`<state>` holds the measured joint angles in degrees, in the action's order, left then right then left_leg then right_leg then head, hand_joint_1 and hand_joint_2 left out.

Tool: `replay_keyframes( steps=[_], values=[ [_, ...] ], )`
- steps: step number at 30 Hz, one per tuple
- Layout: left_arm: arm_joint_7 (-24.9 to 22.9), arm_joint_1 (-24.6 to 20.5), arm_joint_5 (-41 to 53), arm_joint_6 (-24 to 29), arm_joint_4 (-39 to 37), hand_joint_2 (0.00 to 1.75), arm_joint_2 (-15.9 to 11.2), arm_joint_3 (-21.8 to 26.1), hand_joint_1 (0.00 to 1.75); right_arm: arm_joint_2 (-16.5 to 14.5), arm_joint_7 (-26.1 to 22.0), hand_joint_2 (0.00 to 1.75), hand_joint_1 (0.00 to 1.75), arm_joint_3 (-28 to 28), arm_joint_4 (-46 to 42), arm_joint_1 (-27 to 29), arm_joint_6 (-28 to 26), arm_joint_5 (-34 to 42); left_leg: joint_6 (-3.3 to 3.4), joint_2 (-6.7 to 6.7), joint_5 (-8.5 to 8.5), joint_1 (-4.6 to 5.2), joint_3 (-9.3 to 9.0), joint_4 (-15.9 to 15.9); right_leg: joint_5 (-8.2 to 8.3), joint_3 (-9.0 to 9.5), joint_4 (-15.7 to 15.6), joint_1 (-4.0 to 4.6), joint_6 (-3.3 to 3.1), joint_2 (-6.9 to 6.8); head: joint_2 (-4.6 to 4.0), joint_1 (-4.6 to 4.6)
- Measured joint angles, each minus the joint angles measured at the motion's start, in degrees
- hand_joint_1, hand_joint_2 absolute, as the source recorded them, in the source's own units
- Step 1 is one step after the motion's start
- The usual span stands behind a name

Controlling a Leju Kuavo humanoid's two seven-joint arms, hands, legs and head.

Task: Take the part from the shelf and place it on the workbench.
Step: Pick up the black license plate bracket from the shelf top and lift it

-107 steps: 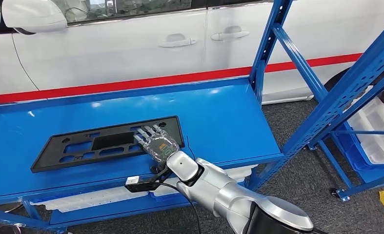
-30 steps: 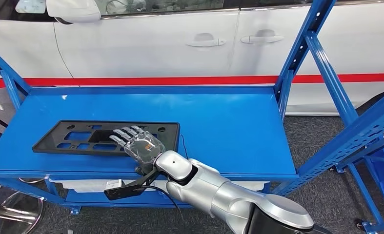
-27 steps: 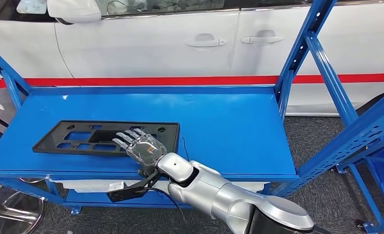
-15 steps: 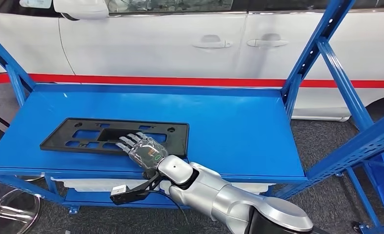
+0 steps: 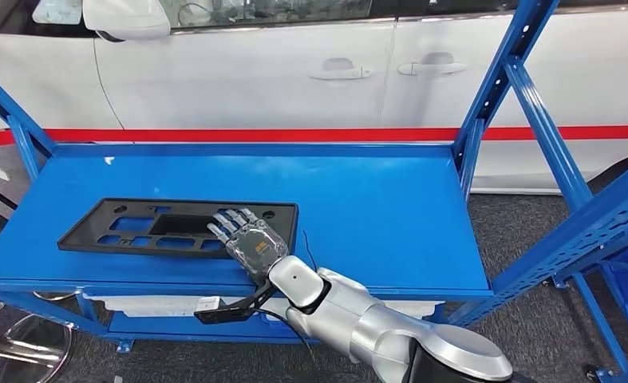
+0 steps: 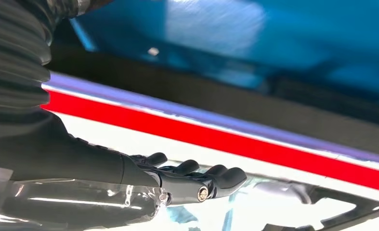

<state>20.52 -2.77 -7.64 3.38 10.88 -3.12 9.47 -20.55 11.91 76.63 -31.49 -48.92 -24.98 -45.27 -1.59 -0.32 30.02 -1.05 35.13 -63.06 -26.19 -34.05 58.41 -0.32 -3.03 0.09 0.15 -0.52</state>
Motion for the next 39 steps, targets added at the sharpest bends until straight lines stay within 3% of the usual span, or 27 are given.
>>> replay_keyframes(
  steps=[2, 3, 4, 6, 8, 9, 13, 15, 17, 18, 19, 20, 23, 25, 28, 30, 32, 33, 34, 35, 37, 39],
  values=[
    [0.0, -0.1, 0.2, 0.1, 0.0, 0.0, 0.0, 0.0, 0.0, 0.0, 1.2, 1.75, 0.0, 0.0, 0.7, 0.0, -0.5, -1.1, -0.49, 0.01, 3.15, -0.13, 3.42, -7.3, 0.0, -0.09, 0.1, 0.04, -0.12, -0.08, 0.0, 0.0],
    [0.0, -0.1, 0.3, 0.1, 0.0, 0.0, 0.0, 0.0, 0.0, 0.0, 1.7, 1.75, 0.0, 0.0, 1.2, 0.1, -0.7, -1.4, -0.64, 0.02, 3.59, -0.18, 4.54, -9.6, -0.03, -0.11, 0.2, 0.06, -0.14, -0.1, 0.0, 0.0],
    [0.0, -0.1, 0.4, 0.1, 0.0, 0.0, 0.0, 0.0, 0.0, 0.0, 2.0, 1.75, 0.0, 0.0, 1.6, 0.1, -1.0, -1.6, -0.71, 0.02, 2.89, -0.2, 4.69, -9.7, -0.08, -0.11, 0.2, 0.07, -0.14, -0.09, 0.0, -0.01],
    [-0.1, -0.2, 0.5, 0.1, 0.0, 0.0, -0.1, 0.0, 0.0, 0.0, 2.3, 1.75, 0.0, 0.0, 2.4, 0.0, -1.5, -1.7, -0.58, 0.08, -1.11, -0.23, 1.88, -3.6, -0.25, 0.07, 0.3, 0.05, -0.01, -0.02, 0.0, -0.01],
    [-0.1, -0.4, 0.7, 0.1, 0.0, 0.0, -0.2, 0.1, 0.0, 0.0, 2.6, 1.75, 0.0, 0.0, 3.2, -0.3, -1.9, -2.1, -0.12, 0.09, -3.79, -0.02, -1.58, 3.6, -0.4, 0.14, 0.5, 0.24, 0.35, 0.05, 0.0, 0.0],
    [0.0, -0.5, 0.8, 0.1, 0.0, 0.0, -0.2, 0.1, 0.0, -0.1, 2.9, 1.75, 0.0, 0.0, 3.7, -0.5, -2.1, -2.6, 0.18, 0.07, -4.08, 0.13, -2.37, 5.3, -0.39, 0.08, 0.5, 0.34, 0.59, 0.08, 0.0, 0.0],
    [0.0, -0.5, 1.2, 0.1, 0.0, 0.0, -0.2, 0.4, 0.0, 0.0, 6.0, 1.75, 0.0, 0.0, 5.3, -1.0, -1.8, -7.4, 1.69, 0.05, -4.37, 0.14, -2.78, 6.5, -0.85, -0.11, 1.0, 0.32, 1.79, 0.07, 0.0, 0.02],
    [0.0, -0.6, 1.5, 0.1, 0.0, 0.0, -0.2, 0.5, 0.0, 0.0, 7.8, 1.75, 0.86, 0.0, 6.2, -1.1, -1.1, -10.0, 2.46, 0.19, -4.72, -0.09, -2.93, 7.0, -3.66, -1.9, 5.2, 0.25, 2.24, 0.07, 0.0, 0.02],
    [0.0, -0.7, 1.6, 0.1, 0.0, 0.0, -0.3, 0.6, 0.0, 0.0, 8.8, 1.75, 1.73, 0.1, 7.2, -0.9, -0.6, -11.5, 2.77, 0.23, -4.76, 0.0, -2.81, 7.0, -7.27, -5.39, 12.8, 0.1, 2.52, 0.07, 0.0, 0.01],
    [0.0, -0.6, 1.7, 0.1, 0.0, 0.0, -0.3, 0.7, 0.0, 0.0, 9.1, 1.75, 1.75, 0.1, 7.7, -0.7, -0.5, -11.9, 2.79, 0.23, -4.76, 0.03, -2.77, 6.9, -8.08, -6.67, 15.5, 0.03, 2.62, 0.07, 0.0, 0.02],
    [0.0, -0.6, 1.7, 0.1, 0.0, 0.0, -0.3, 0.8, 0.0, 0.1, 9.2, 1.75, 1.75, 0.1, 8.1, -0.7, -0.4, -12.2, 2.78, 0.22, -4.74, 0.05, -2.75, 6.9, -7.78, -7.05, 16.3, -0.03, 2.67, 0.06, 0.0, 0.02],
    [0.0, -0.6, 1.7, 0.1, 0.0, 0.0, -0.3, 0.9, 0.0, 0.1, 9.2, 1.75, 1.75, 0.1, 8.4, -0.6, -0.3, -12.3, 2.74, 0.17, -4.71, 0.05, -2.75, 6.7, -6.39, -6.24, 14.7, -0.07, 2.64, 0.05, 0.0, 0.02],
    [0.0, -0.6, 1.7, 0.1, 0.0, 0.0, -0.3, 0.9, 0.0, 0.1, 9.1, 1.75, 1.74, 0.1, 8.9, -0.7, 0.2, -12.4, 2.24, -0.01, -4.35, 0.21, -2.62, 6.1, -1.57, -0.88, 3.8, -0.02, 2.07, 0.05, 0.0, 0.01],
    [0.0, -0.7, 1.8, 0.1, 0.0, 0.0, -0.3, 1.0, 0.0, 0.1, 9.0, 1.75, 1.72, 0.1, 9.0, -0.6, 0.6, -12.4, 1.66, -0.06, -4.2, 0.37, -2.38, 5.8, -1.06, 0.31, 1.0, 0.2, 1.66, 0.08, 0.0, 0.01],
    [0.1, -0.6, 1.8, 0.0, 0.0, 0.0, -0.3, 1.2, 0.0, 0.0, 8.9, 1.75, 1.68, 0.1, 9.2, -0.7, 0.8, -12.4, 0.67, -0.02, -3.82, 0.15, -2.14, 5.5, -0.62, 0.32, 0.5, 0.14, 0.76, 0.04, 0.0, 0.01],
    [0.2, -0.7, 1.8, -0.2, 0.0, 0.0, -0.4, 1.3, 0.0, -0.1, 8.9, 1.75, 1.66, 0.1, 9.2, -0.7, 1.0, -12.5, 0.09, 0.03, -1.31, 0.0, -0.59, 1.8, -0.28, 0.48, 0.1, -0.18, 0.2, -0.09, 0.0, 0.01],
    [0.4, -0.6, 1.8, -0.4, 0.0, 0.0, -0.5, 1.4, 0.0, -0.2, 8.9, 1.75, 1.66, 0.1, 9.3, -0.6, 1.2, -12.9, -0.36, 0.05, 2.38, -0.11, 2.7, -5.6, -0.23, 0.38, 0.1, -0.17, 0.06, -0.18, 0.0, 0.01],
    [0.5, -0.5, 1.8, -0.5, 0.0, 0.0, -0.5, 1.5, 0.0, -0.2, 8.9, 1.75, 1.66, 0.1, 9.3, -0.6, 1.3, -13.0, -0.52, 0.06, 3.41, -0.15, 4.16, -8.8, -0.23, 0.31, 0.1, -0.16, 0.05, -0.19, 0.0, 0.0],
    [0.5, -0.5, 1.8, -0.5, 0.0, 0.0, -0.5, 1.5, 0.0, -0.2, 8.9, 1.75, 1.66, 0.1, 9.3, -0.6, 1.3, -13.1, -0.61, 0.06, 3.37, -0.19, 4.81, -10.1, -0.25, 0.28, 0.2, -0.16, 0.06, -0.18, 0.0, 0.01],
    [0.5, -0.4, 1.8, -0.5, 0.0, 0.0, -0.5, 1.5, 0.0, -0.2, 8.9, 1.75, 1.66, 0.1, 9.3, -0.6, 1.3, -13.2, -0.64, 0.08, 2.19, -0.24, 4.33, -9.1, -0.29, 0.32, 0.2, -0.17, 0.08, -0.16, 0.0, 0.01],
    [0.6, -0.4, 1.8, -0.6, 0.0, 0.0, -0.6, 1.6, 0.0, -0.2, 8.9, 1.75, 1.69, 0.1, 9.4, -0.6, 1.4, -13.3, -0.53, 0.19, -1.78, -0.34, 0.76, -1.7, -0.44, 0.56, 0.3, -0.2, 0.25, -0.07, 0.0, 0.01],
    [0.7, -0.5, 1.9, -0.7, 0.0, 0.0, -0.7, 1.7, 0.0, -0.2, 8.8, 1.75, 1.72, 0.1, 9.4, -0.7, 1.4, -13.3, -0.12, 0.28, -3.78, -0.14, -2.38, 4.7, -0.53, 0.57, 0.4, 0.0, 0.71, 0.14, 0.0, 0.01]
  ],
)
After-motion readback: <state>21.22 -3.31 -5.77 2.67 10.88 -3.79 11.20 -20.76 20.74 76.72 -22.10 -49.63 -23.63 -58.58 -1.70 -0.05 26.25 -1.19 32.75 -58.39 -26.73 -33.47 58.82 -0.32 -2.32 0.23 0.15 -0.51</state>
